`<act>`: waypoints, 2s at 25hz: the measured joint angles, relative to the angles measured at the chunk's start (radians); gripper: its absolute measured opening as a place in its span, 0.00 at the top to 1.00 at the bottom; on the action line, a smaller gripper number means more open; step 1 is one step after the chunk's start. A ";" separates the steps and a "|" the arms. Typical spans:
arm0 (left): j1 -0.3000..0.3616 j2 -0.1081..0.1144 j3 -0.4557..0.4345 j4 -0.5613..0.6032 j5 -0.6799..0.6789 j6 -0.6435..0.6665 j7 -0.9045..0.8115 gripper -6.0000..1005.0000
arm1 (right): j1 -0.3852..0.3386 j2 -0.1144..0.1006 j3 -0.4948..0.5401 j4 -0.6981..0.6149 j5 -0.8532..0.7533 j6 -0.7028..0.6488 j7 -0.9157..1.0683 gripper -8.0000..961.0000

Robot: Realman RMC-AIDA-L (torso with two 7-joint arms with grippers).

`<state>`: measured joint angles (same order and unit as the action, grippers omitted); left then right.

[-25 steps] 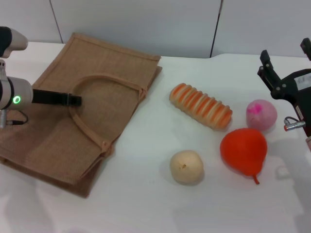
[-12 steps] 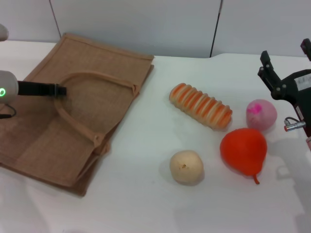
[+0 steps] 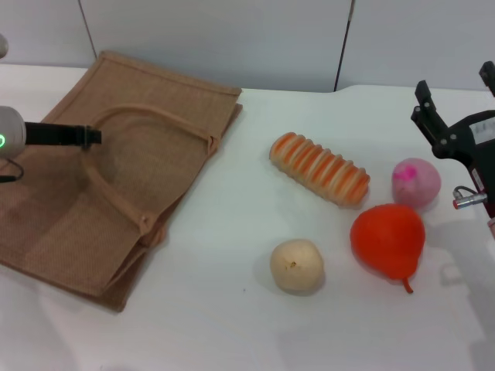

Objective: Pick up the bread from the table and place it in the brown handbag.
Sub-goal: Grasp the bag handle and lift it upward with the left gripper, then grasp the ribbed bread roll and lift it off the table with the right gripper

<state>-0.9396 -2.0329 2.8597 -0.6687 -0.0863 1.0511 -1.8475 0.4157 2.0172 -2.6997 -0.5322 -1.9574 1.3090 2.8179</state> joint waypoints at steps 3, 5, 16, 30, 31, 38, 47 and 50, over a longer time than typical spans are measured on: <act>0.012 -0.002 0.000 0.000 -0.064 0.006 0.024 0.87 | 0.000 0.000 0.004 -0.002 0.011 -0.001 0.000 0.10; 0.033 -0.002 0.000 0.000 -0.146 0.037 0.059 0.87 | 0.001 0.000 0.004 -0.011 0.036 -0.009 0.000 0.10; 0.148 0.011 0.003 -0.005 -0.549 0.464 0.239 0.87 | 0.009 -0.217 0.022 -0.368 0.008 -0.409 0.001 0.10; 0.237 0.008 0.002 -0.003 -0.838 0.785 0.320 0.87 | 0.182 -0.302 0.029 -0.526 -0.115 -0.980 -0.001 0.10; 0.237 0.008 0.002 -0.002 -0.841 0.792 0.321 0.87 | 0.192 -0.296 0.029 -0.519 -0.116 -0.995 -0.002 0.10; 0.247 0.007 0.001 0.001 -0.883 0.841 0.326 0.87 | 0.267 -0.235 0.038 -0.441 -0.130 -1.097 -0.004 0.10; 0.246 0.005 0.001 0.003 -0.887 0.842 0.329 0.87 | 0.341 -0.149 0.084 -0.290 -0.130 -1.181 -0.007 0.10; 0.243 0.005 0.001 0.003 -0.886 0.841 0.329 0.87 | 0.354 -0.134 0.103 -0.247 -0.130 -1.199 -0.008 0.10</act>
<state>-0.6965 -2.0282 2.8609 -0.6657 -0.9725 1.8924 -1.5182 0.7694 1.8832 -2.5967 -0.7791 -2.0878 0.1096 2.8103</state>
